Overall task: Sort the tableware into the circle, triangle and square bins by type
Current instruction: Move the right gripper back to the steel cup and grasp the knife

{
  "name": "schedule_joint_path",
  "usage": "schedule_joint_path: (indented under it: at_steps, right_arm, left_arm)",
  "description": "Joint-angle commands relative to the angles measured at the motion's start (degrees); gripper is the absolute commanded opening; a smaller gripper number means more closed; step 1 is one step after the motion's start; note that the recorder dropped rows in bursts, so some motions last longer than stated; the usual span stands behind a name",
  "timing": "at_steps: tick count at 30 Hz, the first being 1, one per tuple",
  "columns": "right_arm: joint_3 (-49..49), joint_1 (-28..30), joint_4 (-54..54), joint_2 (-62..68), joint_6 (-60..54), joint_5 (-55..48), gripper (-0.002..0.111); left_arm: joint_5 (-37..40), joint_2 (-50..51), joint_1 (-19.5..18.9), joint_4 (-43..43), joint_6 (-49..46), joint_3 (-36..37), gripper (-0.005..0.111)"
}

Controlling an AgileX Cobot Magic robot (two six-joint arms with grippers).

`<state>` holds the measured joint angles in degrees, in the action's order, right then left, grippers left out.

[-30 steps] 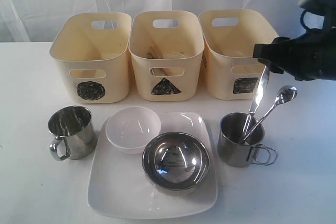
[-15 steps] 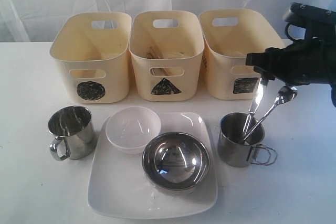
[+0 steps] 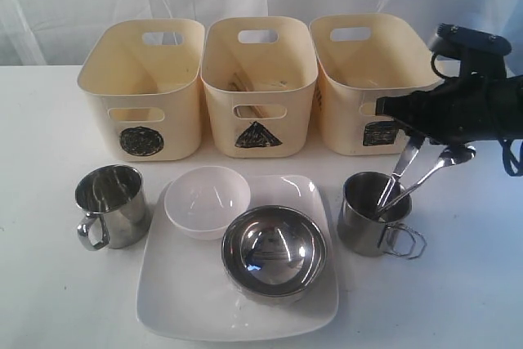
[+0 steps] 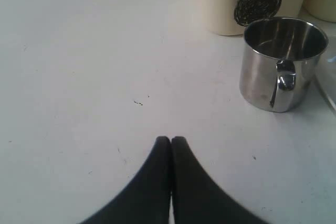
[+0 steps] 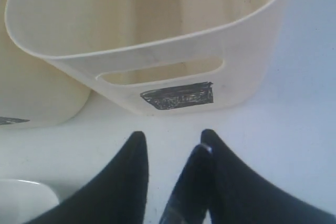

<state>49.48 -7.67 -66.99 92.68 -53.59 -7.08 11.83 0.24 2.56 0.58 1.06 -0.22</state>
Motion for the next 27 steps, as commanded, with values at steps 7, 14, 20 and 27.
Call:
schedule_joint_path:
  at_steps: [7, 14, 20, 27]
  right_arm:
    - [0.1, 0.3, 0.2, 0.1, -0.4, -5.0, 0.000]
    - [0.1, 0.3, 0.2, -1.0, -0.4, -6.7, 0.000]
    - [0.3, 0.3, 0.2, -5.9, -0.8, -6.3, 0.000]
    - [1.9, 0.3, -0.1, -11.1, -1.9, -6.7, 0.000]
  left_arm:
    - [-0.2, -0.2, -0.1, 0.2, 0.2, 0.2, 0.000]
    - [-0.2, -0.2, -0.1, 0.2, 0.2, 0.2, 0.000]
    - [-0.2, -0.2, -0.1, 0.2, 0.2, 0.2, 0.000]
    - [-0.2, -0.2, -0.1, 0.2, 0.2, 0.2, 0.000]
